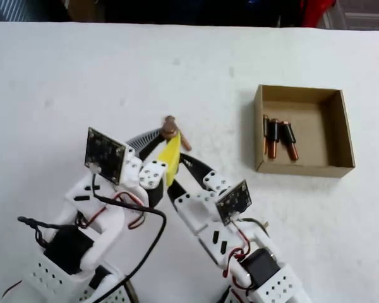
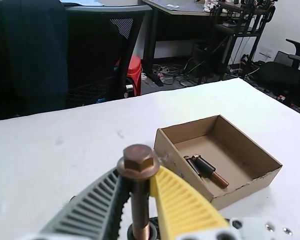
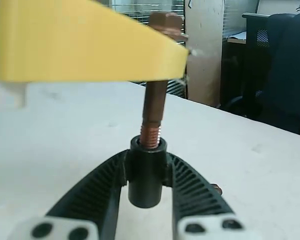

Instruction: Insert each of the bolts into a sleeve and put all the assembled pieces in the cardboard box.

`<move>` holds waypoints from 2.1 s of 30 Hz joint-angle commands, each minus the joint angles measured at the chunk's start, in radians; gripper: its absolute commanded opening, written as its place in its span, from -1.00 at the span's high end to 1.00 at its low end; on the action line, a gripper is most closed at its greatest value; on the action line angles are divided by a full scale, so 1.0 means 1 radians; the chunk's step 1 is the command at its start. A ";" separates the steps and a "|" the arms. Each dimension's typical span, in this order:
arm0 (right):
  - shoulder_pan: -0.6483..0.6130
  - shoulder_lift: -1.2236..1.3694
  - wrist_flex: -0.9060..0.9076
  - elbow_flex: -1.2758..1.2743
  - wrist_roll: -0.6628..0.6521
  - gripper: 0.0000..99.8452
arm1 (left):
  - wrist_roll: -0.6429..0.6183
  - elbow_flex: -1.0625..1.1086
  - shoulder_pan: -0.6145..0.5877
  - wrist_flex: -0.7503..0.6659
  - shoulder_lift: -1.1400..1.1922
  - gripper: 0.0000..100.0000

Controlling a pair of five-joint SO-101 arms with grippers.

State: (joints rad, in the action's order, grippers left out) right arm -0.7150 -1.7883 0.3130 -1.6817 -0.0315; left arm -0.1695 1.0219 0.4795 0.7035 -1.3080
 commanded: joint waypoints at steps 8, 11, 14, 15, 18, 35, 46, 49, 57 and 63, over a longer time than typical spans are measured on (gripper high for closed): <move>0.002 -0.012 -0.004 -0.009 -0.009 0.97 | 0.008 0.064 -0.004 0.006 -0.018 0.95; 0.002 -0.012 -0.004 -0.009 -0.009 0.97 | 0.008 0.066 -0.007 0.031 -0.018 0.95; 0.002 -0.012 -0.004 -0.009 -0.009 0.97 | 0.008 0.066 -0.004 0.072 -0.018 0.95; 0.002 -0.012 -0.004 -0.009 -0.009 0.97 | 0.008 0.066 -0.004 0.084 -0.018 0.95; 0.002 -0.012 -0.004 -0.009 -0.009 0.97 | 0.008 0.066 -0.004 0.107 -0.018 0.95; 0.002 -0.012 -0.002 -0.009 -0.009 0.97 | 0.005 0.066 -0.005 0.117 -0.018 0.54; 0.002 -0.012 -0.002 -0.009 -0.009 0.97 | 0.008 0.066 -0.007 0.117 -0.018 0.51; 0.002 -0.012 -0.002 -0.009 -0.009 0.97 | 0.008 0.066 -0.005 0.118 -0.018 0.51; 0.002 -0.012 -0.002 -0.009 -0.009 0.97 | 0.009 0.066 -0.013 0.112 -0.012 0.50; 0.002 -0.012 -0.002 -0.009 -0.009 0.97 | 0.009 0.068 -0.073 0.089 -0.010 0.51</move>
State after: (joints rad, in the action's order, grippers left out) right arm -0.7135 -1.7868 0.3130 -1.6817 -0.0299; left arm -0.1665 1.0940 0.4595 0.8124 -1.3157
